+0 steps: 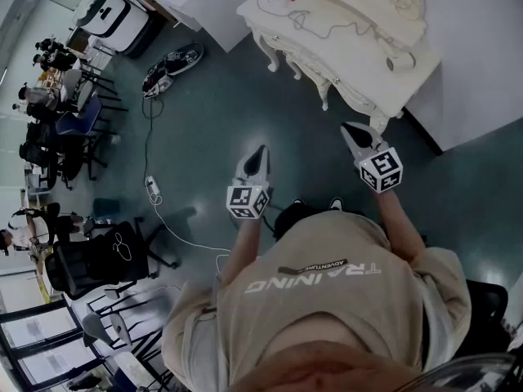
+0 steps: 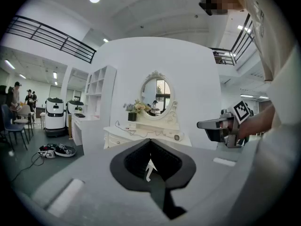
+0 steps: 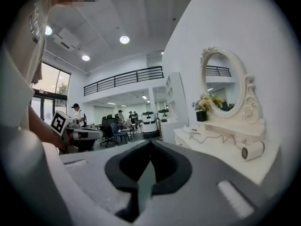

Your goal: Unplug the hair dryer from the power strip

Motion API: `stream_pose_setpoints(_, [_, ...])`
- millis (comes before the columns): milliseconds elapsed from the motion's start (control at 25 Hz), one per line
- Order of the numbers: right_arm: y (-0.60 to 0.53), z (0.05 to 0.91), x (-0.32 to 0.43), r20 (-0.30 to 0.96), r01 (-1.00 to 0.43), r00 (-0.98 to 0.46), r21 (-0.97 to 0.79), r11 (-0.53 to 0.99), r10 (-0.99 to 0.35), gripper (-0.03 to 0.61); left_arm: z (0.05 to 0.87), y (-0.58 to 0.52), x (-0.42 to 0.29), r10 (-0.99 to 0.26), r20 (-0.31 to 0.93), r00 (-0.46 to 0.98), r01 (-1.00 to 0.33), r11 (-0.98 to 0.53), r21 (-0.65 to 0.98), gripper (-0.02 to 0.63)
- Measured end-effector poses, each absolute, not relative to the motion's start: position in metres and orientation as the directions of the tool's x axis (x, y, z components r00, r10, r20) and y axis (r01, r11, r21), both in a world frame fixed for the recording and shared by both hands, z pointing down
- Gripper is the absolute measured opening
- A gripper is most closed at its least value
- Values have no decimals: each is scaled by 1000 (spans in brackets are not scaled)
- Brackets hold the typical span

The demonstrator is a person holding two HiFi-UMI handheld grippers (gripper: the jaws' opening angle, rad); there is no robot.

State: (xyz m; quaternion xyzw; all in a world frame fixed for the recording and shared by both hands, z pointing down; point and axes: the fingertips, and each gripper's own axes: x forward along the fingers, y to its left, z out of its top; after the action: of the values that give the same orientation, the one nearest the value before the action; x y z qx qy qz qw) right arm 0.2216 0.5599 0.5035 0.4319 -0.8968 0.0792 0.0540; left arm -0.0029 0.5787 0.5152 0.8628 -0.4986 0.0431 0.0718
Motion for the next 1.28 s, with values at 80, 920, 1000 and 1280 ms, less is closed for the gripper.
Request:
stream_pose_setpoints(80, [565, 504, 212, 165, -764, -644, -87, 639, -747, 5, 515, 580, -5, -859, 145, 491, -871, -488, 59, 5])
stream_pose_setpoints(920, [542, 549, 131, 224, -684, -728, -175, 708, -648, 5, 546, 573, -29, -811, 250, 528, -849, -515, 121, 5])
stream_pose_setpoints(1000, [531, 555, 108, 239, -689, -723, -187, 700, -648, 5, 558, 565, -50, -809, 254, 530, -848, -509, 147, 5])
stream_pose_setpoints(1280, [453, 535, 53, 269, -734, -673, -135, 665, -689, 5, 552, 473, -119, -790, 217, 573, -819, -552, 156, 6])
